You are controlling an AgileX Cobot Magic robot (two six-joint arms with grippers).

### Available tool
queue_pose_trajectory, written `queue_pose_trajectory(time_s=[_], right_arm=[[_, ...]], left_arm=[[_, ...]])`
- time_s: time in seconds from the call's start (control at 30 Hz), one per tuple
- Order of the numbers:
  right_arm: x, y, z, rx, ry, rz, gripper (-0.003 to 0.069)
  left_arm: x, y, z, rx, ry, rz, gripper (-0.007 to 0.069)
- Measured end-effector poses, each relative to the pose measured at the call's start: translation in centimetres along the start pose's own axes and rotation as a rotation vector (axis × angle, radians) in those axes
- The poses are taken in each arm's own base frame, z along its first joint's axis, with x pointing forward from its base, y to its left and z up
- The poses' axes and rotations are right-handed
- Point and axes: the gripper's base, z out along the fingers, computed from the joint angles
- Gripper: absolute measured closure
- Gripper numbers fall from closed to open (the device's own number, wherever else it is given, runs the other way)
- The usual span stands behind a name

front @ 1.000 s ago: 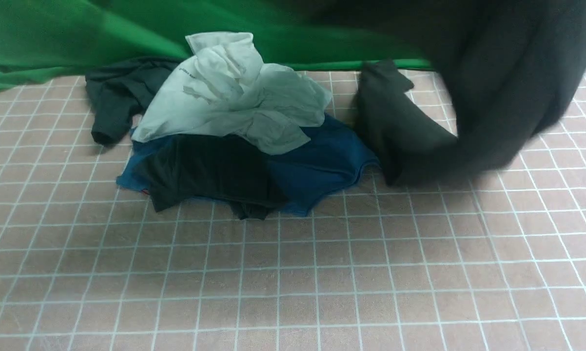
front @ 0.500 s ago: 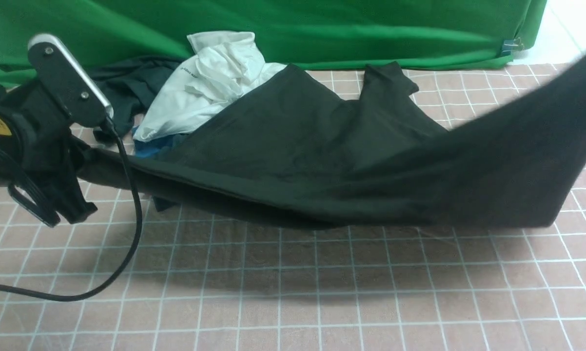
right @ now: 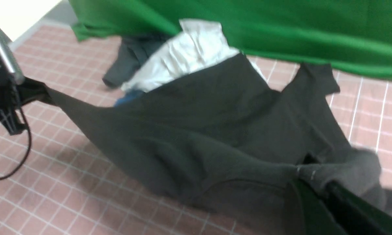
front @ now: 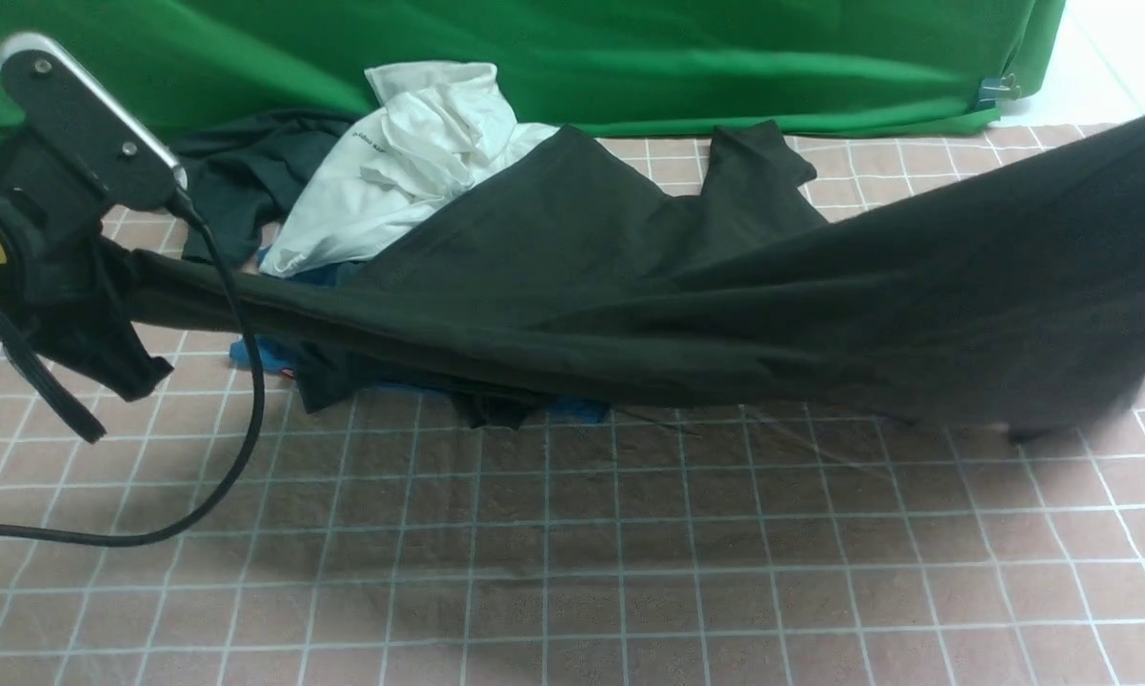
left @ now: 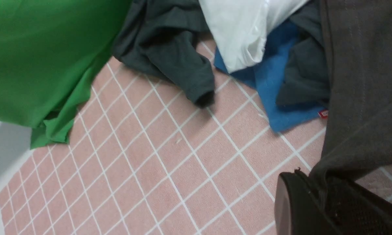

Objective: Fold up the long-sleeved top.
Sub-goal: Spread the long sleeves with your arms and place them on the tabletop

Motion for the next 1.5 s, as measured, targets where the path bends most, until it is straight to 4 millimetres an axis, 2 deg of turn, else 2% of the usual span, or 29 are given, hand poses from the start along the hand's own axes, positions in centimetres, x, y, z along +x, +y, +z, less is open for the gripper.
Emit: queue_pose_trajectory(time_s=[0.13,0.23,0.3,0.37,0.4,0.43,0.47,0.5,0.57,0.67,0.7,0.77,0.8,0.83,0.9,0.93,1.07,1.1,1.13,1.17,1.23,1.27,1.3,1.4,1.5], right_arm=[[-0.4,-1.0,2.1,0.007,0.043,0.022,0.0594],[-0.7,-3.3,6.3,0.032,0.134,0.055,0.0587],[-0.8,-5.3,9.9,0.069,0.173,0.075,0.0587],[-0.8,-7.8,13.9,0.131,0.165,0.08,0.0587],[-0.8,-8.0,14.2,0.137,0.161,0.079,0.0587],[-0.9,-9.7,16.7,0.181,0.125,0.063,0.0585],[-0.9,-10.7,18.2,0.209,0.095,0.051,0.0582],[-0.9,-10.8,18.4,0.214,0.088,0.052,0.0581],[-0.7,-12.9,21.3,0.276,0.017,0.028,0.0562],[-0.2,-14.6,23.7,0.325,-0.024,0.017,0.0469],[-0.1,-14.7,23.9,0.328,-0.025,0.017,0.0458],[0.3,-14.9,24.3,0.323,0.001,0.022,0.0265],[0.3,-14.8,24.2,0.319,0.008,0.023,0.025],[0.5,-14.5,24.0,0.304,0.037,0.027,0.015],[1.1,-13.6,23.0,0.255,0.136,0.038,0.0068],[1.6,-13.1,22.4,0.233,0.184,0.047,0.0067],[4.6,-11.4,20.7,0.17,0.361,0.088,0.0146],[6.8,-10.6,20.0,0.148,0.455,0.085,0.0186],[7.2,-10.4,19.9,0.144,0.475,0.076,0.0188],[9.3,-9.8,19.5,0.134,0.554,0.049,0.0195],[12.1,-8.8,19.0,0.13,0.644,-0.04,0.0162],[13.4,-8.4,19.0,0.124,0.668,-0.081,0.012],[13.6,-8.3,19.1,0.121,0.673,-0.095,0.0113],[16.3,-7.6,19.7,0.103,0.673,-0.193,0.0011],[18.1,-7.6,20.5,0.102,0.666,-0.229,0.0002]], left_arm=[[-0.1,0.1,0.0,-0.009,-0.013,-0.002,0.0613],[-0.1,0.1,0.0,-0.009,-0.013,-0.025,0.0613],[-0.1,0.1,0.0,-0.009,-0.013,-0.031,0.0613],[-0.1,0.1,0.0,-0.011,-0.017,-0.037,0.0613],[-0.2,0.1,0.0,-0.012,-0.02,-0.038,0.0613],[-0.2,0.1,0.0,-0.014,-0.032,-0.05,0.0613],[-0.3,0.0,0.1,-0.014,-0.043,-0.061,0.0613],[-0.3,0.0,0.1,-0.016,-0.048,-0.063,0.0613],[-0.2,-0.2,0.2,-0.01,-0.062,-0.085,0.0613],[0.2,-0.8,0.5,0.004,-0.056,-0.09,0.0613],[0.3,-0.9,0.6,0.006,-0.053,-0.09,0.0613],[0.5,-1.1,0.7,0.013,-0.047,-0.09,0.0613],[0.5,-1.1,0.7,0.012,-0.049,-0.09,0.0613],[0.5,-1.1,0.7,0.009,-0.055,-0.092,0.0613],[0.4,-1.0,0.7,0.001,-0.07,-0.093,0.0613],[0.3,-1.0,0.7,0.0,-0.072,-0.093,0.0613],[0.2,-1.0,0.7,-0.006,-0.083,-0.094,0.0613],[0.1,-0.9,0.7,-0.014,-0.097,-0.095,0.0613],[0.1,-0.9,0.7,-0.015,-0.1,-0.095,0.0613],[-0.1,-0.8,0.7,-0.025,-0.117,-0.096,0.0613],[-0.2,-0.7,0.6,-0.036,-0.138,-0.098,0.0613],[-0.3,-0.7,0.6,-0.039,-0.143,-0.098,0.0613],[-0.3,-0.7,0.6,-0.039,-0.144,-0.098,0.0613],[-0.3,-0.6,0.6,-0.043,-0.15,-0.098,0.0613],[-0.4,-0.6,0.6,-0.044,-0.152,-0.098,0.0613]])
